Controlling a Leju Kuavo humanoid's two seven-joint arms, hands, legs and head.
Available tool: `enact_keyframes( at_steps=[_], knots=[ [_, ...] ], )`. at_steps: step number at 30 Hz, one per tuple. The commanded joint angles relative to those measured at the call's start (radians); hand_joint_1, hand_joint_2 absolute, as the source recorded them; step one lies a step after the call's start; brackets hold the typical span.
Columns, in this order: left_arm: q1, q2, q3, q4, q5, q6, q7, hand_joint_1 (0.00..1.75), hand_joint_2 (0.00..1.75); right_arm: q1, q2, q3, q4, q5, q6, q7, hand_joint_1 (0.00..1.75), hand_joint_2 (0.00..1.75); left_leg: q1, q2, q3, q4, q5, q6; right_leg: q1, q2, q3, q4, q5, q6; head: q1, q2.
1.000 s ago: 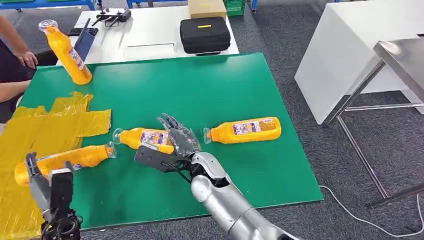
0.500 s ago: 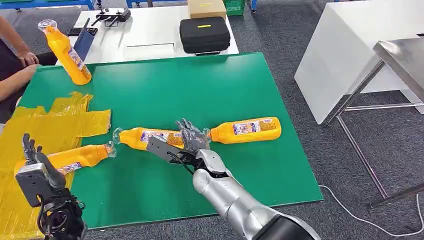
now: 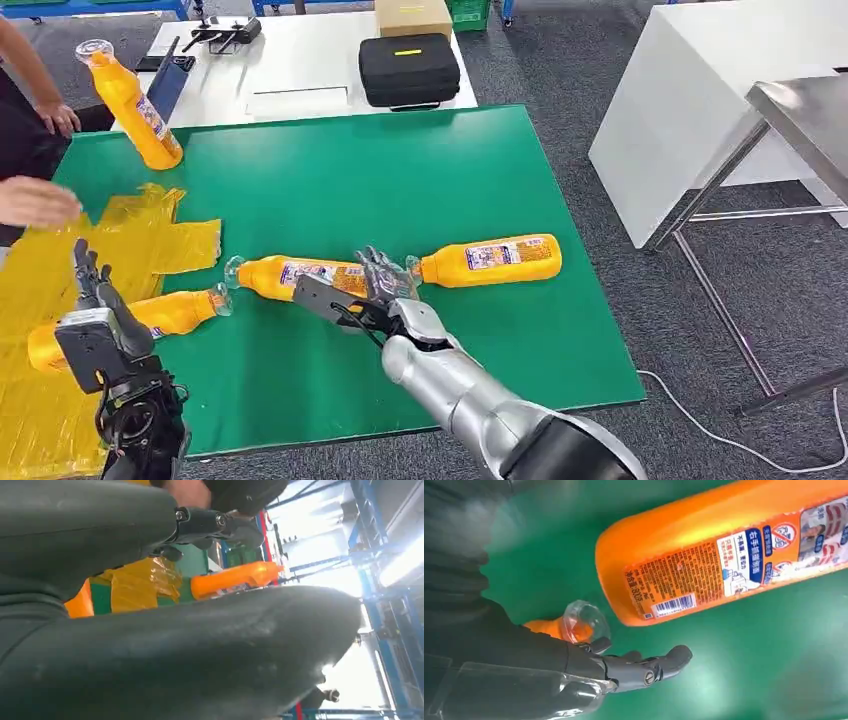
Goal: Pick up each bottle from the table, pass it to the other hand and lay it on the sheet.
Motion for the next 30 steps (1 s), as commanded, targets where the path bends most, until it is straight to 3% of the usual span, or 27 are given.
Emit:
enact_keyframes(
  at_steps=[1, 14, 22, 23, 30],
  knots=[
    [-0.05, -0.019, -0.026, 0.029, 0.0, -0.009, 0.005, 0.0, 0.0, -0.118, -0.002, 0.254, 0.111, -0.067, 0.02, 0.083, 0.0, 1.75, 0.002, -0.001, 0.0, 0.002, -0.001, -0.002, 0.002, -0.002, 0.001, 0.0, 0.0, -0.001, 0.0, 0.0],
    [-0.009, -0.067, -0.03, -0.083, -0.019, -0.049, 0.026, 0.0, 0.0, -0.128, -0.002, 0.557, 0.155, -0.059, 0.136, 0.273, 0.0, 1.75, 0.001, 0.0, 0.001, 0.0, -0.001, -0.001, 0.001, -0.001, 0.002, 0.0, -0.001, 0.0, 0.0, 0.0],
    [0.057, -0.104, -0.018, -0.2, -0.05, -0.06, 0.047, 0.0, 0.0, -0.086, -0.002, 0.614, 0.179, -0.085, 0.238, 0.291, 0.0, 1.75, 0.002, -0.001, 0.003, 0.0, -0.002, -0.003, 0.002, -0.003, 0.004, -0.001, -0.001, -0.001, 0.0, 0.0],
    [0.067, -0.11, -0.012, -0.217, -0.052, -0.062, 0.047, 0.0, 0.0, -0.082, -0.002, 0.616, 0.183, -0.094, 0.248, 0.278, 1.73, 1.75, 0.002, 0.0, 0.004, -0.001, -0.001, -0.002, 0.002, -0.001, 0.004, -0.002, -0.001, -0.001, 0.0, 0.0],
    [0.102, -0.123, 0.009, -0.266, -0.061, -0.072, 0.05, 0.0, 0.0, -0.074, -0.002, 0.632, 0.182, -0.111, 0.258, 0.259, 1.75, 1.75, 0.003, 0.0, 0.007, -0.001, -0.001, -0.003, 0.003, -0.003, 0.008, -0.003, 0.0, -0.001, 0.0, 0.0]
  ],
)
